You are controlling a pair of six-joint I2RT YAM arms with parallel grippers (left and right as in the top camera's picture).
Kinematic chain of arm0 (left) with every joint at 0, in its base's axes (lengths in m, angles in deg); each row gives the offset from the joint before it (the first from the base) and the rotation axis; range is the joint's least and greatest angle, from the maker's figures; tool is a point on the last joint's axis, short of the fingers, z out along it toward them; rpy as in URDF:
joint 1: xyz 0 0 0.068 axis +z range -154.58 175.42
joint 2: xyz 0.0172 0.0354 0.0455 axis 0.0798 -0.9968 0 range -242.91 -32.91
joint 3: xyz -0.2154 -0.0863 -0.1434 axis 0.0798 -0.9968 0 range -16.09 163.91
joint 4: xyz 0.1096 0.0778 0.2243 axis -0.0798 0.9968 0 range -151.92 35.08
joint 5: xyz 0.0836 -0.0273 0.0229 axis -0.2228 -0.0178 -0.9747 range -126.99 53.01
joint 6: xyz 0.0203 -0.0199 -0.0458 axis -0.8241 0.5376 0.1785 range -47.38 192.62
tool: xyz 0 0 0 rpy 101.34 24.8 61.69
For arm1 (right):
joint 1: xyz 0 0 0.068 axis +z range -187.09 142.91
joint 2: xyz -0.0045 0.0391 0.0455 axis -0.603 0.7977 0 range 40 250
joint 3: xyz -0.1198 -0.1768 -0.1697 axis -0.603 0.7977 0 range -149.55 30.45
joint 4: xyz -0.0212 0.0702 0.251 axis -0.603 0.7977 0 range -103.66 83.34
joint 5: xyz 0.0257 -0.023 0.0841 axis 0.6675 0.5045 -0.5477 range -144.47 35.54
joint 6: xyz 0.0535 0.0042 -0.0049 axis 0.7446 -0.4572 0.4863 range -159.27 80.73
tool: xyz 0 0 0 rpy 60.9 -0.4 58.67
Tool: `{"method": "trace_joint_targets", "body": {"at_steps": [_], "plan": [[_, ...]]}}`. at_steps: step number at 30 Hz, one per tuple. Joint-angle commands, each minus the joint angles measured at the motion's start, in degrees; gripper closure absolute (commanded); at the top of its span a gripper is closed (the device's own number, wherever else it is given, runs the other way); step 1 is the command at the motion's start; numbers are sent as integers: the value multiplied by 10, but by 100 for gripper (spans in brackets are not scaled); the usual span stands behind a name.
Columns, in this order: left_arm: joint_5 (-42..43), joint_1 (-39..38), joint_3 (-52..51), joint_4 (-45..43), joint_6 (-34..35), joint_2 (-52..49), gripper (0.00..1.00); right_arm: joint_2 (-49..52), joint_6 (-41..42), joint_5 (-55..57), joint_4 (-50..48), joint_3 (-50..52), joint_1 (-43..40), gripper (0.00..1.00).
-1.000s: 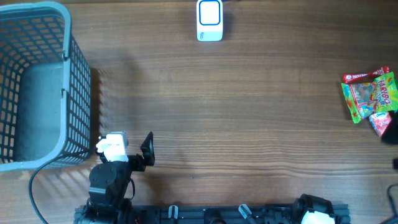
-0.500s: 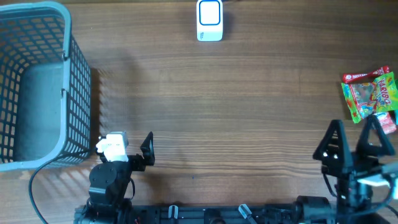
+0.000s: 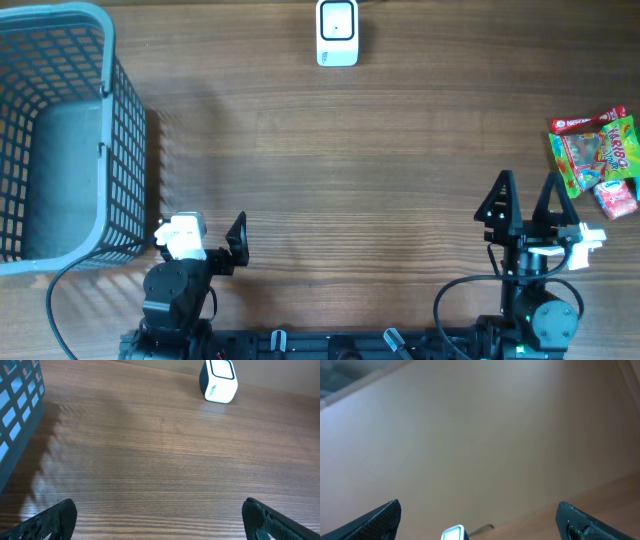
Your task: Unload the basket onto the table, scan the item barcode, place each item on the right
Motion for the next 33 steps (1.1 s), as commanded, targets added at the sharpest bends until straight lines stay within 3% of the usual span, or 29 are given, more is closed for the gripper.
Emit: {"method": "trace_joint_targets", "body": {"at_steps": [1, 8, 12, 33], "plan": [[-2, 1, -2, -2, 3, 3, 0, -8, 1, 35, 33, 2, 3, 0], [-2, 1, -2, -2, 3, 3, 0, -8, -40, 36, 202, 2, 4, 0], [-2, 1, -2, -2, 3, 3, 0, -8, -133, 9, 209, 2, 7, 0], [-2, 1, -2, -2, 3, 3, 0, -8, -133, 10, 209, 2, 19, 0]]}}
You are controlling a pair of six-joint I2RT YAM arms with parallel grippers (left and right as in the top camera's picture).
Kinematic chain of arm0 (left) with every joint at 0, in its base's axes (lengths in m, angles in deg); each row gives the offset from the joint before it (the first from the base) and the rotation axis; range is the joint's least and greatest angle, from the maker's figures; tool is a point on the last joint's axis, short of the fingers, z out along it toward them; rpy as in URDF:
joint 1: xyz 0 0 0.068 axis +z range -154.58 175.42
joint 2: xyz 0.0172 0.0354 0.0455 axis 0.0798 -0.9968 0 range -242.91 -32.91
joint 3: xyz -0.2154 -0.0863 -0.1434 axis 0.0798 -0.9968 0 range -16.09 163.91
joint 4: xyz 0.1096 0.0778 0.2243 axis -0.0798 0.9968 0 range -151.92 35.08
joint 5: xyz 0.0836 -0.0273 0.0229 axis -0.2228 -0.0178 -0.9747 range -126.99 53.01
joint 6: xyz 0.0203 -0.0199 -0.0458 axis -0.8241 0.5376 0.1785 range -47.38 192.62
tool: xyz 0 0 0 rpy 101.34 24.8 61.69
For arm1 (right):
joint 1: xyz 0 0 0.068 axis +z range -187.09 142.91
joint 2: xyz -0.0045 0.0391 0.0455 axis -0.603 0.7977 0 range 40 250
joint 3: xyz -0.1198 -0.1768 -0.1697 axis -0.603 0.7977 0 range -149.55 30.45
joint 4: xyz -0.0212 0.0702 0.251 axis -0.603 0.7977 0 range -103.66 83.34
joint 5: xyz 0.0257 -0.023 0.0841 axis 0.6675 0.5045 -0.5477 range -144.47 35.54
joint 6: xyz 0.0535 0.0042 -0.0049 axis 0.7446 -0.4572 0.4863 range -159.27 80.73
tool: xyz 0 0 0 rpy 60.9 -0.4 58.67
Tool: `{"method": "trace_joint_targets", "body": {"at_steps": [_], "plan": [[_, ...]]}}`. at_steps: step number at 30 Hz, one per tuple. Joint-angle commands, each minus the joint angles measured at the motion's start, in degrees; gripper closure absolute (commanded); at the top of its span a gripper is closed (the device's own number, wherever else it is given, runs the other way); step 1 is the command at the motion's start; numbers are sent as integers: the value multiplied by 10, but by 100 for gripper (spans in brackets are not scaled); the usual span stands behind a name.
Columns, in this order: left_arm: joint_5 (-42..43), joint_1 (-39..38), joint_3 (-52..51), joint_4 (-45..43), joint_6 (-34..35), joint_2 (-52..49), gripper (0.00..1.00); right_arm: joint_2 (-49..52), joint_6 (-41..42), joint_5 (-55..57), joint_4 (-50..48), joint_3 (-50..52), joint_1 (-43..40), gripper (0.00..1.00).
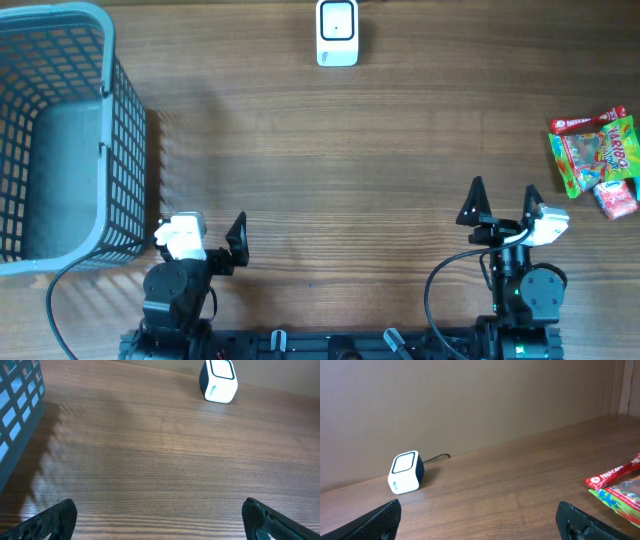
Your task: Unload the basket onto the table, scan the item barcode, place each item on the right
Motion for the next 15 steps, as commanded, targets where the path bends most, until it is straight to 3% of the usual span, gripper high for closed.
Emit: {"method": "trace_joint_targets", "body": {"at_steps": [1, 7, 12, 15], "plan": [[-2, 1, -2, -2, 3, 3, 0, -5, -12, -7, 0, 1, 2, 0], [-10, 3, -2, -15, 3, 3, 0, -5, -12, -7, 0, 1, 2, 0], [-23, 40, -2, -158, 2, 3, 0, -5, -12, -7, 0, 1, 2, 0], [-21, 51, -6, -212, -68, 5, 0, -5, -12, -7, 0, 1, 2, 0]]}}
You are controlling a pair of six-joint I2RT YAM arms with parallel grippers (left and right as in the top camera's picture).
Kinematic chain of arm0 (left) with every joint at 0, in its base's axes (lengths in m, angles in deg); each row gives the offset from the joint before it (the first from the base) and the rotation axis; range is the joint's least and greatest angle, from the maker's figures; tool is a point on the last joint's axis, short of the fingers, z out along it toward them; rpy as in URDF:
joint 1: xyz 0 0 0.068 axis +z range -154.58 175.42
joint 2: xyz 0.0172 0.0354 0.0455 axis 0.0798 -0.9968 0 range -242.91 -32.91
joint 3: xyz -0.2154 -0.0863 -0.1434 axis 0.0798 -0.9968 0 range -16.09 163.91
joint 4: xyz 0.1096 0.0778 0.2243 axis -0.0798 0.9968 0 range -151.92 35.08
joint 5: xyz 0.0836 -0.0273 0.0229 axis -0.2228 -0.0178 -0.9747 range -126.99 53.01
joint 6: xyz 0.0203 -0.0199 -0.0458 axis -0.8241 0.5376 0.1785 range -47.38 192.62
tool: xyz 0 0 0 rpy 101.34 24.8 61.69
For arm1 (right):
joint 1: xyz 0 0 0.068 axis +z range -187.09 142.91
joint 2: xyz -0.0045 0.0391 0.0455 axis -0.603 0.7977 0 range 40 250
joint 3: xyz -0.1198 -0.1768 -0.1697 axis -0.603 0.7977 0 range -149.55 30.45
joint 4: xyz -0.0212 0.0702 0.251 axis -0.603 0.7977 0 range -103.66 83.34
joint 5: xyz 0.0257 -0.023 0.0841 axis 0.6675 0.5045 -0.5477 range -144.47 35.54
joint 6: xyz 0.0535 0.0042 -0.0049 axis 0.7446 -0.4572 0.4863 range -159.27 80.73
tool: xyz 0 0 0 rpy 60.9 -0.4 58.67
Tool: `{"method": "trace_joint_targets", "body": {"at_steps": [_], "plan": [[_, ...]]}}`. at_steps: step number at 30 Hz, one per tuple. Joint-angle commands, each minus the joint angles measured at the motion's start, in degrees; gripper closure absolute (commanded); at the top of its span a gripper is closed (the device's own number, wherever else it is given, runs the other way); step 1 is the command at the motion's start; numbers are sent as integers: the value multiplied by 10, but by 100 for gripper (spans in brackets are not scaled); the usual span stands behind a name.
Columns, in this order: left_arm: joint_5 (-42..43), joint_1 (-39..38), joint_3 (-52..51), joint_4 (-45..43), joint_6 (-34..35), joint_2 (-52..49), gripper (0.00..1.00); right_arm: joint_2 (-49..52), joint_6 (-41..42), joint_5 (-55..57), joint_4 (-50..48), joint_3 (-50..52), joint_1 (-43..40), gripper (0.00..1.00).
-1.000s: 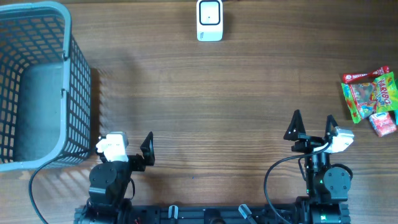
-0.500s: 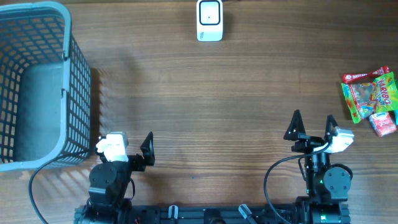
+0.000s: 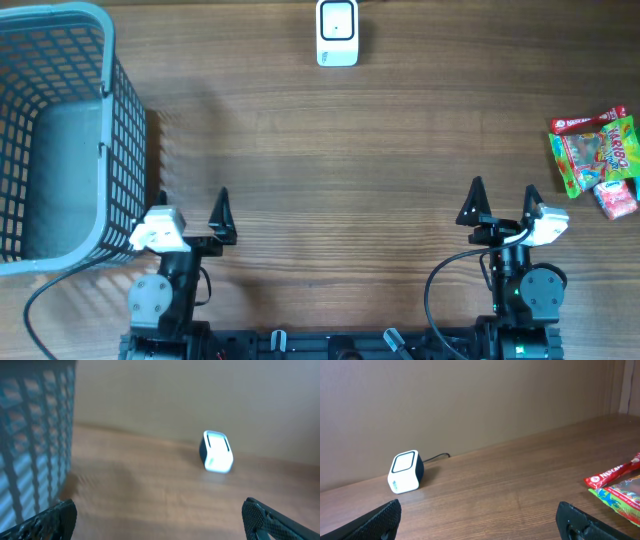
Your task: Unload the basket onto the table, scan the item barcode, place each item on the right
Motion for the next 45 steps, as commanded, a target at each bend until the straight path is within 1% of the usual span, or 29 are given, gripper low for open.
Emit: {"method": "trace_joint_targets", "body": {"at_steps": [1, 2, 6, 9, 13, 22, 25, 45], "plan": [[-5, 11, -9, -38, -85, 6, 0, -5, -12, -7, -2, 1, 2, 0], [-5, 17, -18, -42, -95, 7, 0, -5, -11, -7, -2, 1, 2, 0], [11, 33, -74, -96, -93, 10, 0, -5, -11, -7, -2, 1, 2, 0], [14, 33, -74, -59, -95, 10, 0, -5, -11, -7, -2, 1, 2, 0], [28, 33, -74, -57, -95, 10, 0, -5, -11, -7, -2, 1, 2, 0], [28, 33, -74, -57, -90, 10, 0, -5, -11, -7, -2, 1, 2, 0], [28, 34, -74, -57, -58, 10, 0, -5, -11, -7, -2, 1, 2, 0], [28, 33, -74, -59, -59, 9, 0, -5, -11, -7, -2, 1, 2, 0]]}}
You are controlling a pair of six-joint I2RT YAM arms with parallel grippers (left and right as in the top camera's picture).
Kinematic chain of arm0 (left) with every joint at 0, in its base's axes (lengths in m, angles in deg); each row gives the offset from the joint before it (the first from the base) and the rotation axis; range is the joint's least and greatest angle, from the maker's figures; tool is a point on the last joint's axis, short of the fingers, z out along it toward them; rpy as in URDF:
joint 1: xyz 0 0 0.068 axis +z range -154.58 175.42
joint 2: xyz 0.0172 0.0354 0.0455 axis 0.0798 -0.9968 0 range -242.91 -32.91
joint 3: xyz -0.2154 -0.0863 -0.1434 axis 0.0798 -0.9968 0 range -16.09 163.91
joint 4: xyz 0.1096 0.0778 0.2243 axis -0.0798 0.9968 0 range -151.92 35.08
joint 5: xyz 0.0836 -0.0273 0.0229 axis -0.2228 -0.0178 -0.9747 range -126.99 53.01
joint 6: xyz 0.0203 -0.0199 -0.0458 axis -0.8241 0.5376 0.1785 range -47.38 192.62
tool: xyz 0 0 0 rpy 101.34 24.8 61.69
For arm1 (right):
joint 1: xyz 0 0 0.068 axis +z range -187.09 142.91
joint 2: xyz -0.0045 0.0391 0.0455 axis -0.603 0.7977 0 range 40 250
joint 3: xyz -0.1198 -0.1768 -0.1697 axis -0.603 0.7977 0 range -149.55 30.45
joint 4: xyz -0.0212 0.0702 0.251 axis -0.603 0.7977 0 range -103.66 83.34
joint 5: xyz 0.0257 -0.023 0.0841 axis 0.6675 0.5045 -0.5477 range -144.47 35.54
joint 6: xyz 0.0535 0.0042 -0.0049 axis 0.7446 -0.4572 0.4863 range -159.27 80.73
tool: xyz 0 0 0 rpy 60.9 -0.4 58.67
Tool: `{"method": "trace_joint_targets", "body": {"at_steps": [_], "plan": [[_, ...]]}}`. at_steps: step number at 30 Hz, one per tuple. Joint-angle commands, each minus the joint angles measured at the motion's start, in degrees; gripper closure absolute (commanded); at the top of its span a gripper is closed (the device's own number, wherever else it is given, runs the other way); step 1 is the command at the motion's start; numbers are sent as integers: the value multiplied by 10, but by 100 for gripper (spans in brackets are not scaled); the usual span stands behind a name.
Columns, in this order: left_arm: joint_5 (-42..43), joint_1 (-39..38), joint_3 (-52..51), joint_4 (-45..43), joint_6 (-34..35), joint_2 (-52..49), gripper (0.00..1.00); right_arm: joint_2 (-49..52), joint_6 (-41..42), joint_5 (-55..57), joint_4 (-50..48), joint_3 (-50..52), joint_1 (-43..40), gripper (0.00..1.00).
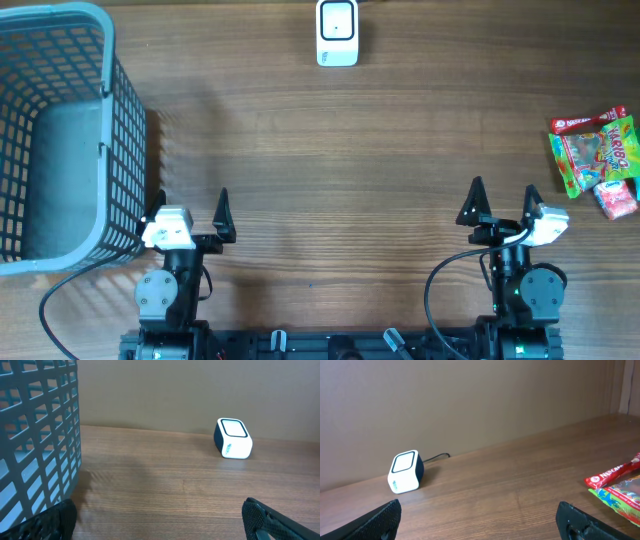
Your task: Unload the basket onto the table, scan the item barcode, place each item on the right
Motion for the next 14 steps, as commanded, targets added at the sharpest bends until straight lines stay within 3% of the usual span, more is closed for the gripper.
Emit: {"method": "trace_joint_targets", "body": {"at_steps": [1, 14], "plan": [[11, 3, -3, 1, 6, 5, 0, -5, -11, -7, -2, 1, 2, 0], [11, 3, -3, 1, 6, 5, 0, -5, -11, -7, -2, 1, 2, 0]]}}
